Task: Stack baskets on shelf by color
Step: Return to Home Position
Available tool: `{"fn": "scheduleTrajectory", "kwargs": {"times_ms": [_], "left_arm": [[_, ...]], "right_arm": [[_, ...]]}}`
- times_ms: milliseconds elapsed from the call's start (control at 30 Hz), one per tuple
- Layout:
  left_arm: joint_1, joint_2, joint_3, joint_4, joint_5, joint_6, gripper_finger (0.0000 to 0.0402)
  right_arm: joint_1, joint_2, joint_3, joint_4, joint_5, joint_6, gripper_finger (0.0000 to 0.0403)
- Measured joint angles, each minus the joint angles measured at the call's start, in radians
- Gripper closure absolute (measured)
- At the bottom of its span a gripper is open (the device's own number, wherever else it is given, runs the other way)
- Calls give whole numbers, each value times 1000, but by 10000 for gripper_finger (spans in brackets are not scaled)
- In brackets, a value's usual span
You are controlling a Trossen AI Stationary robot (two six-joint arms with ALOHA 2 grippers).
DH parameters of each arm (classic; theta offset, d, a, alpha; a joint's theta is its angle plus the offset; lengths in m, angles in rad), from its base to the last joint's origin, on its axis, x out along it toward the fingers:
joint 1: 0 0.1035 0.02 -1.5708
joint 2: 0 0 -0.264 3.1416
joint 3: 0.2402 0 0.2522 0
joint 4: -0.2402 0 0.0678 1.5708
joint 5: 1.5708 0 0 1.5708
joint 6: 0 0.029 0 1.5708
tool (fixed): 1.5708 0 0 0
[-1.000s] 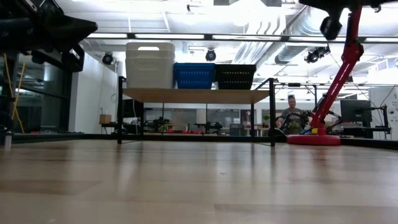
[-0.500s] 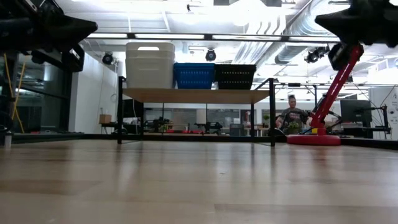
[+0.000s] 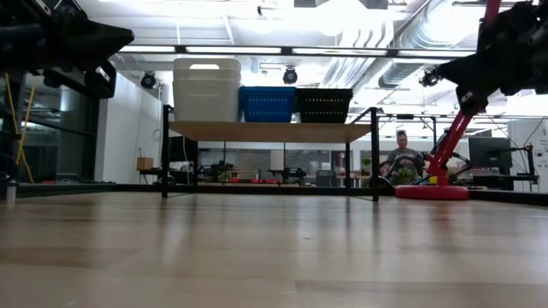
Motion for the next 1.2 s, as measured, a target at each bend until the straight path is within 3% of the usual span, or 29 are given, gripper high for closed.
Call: {"fn": "scheduleTrajectory", "kwargs": {"times_ms": [133,1200], "left_arm": [[0,0,0,0,-2,0,401],[0,0,0,0,-1,0,401]], "right_arm": [[0,26,0,-1,1,-63,403],[0,31,0,-3,0,-54,403]]}}
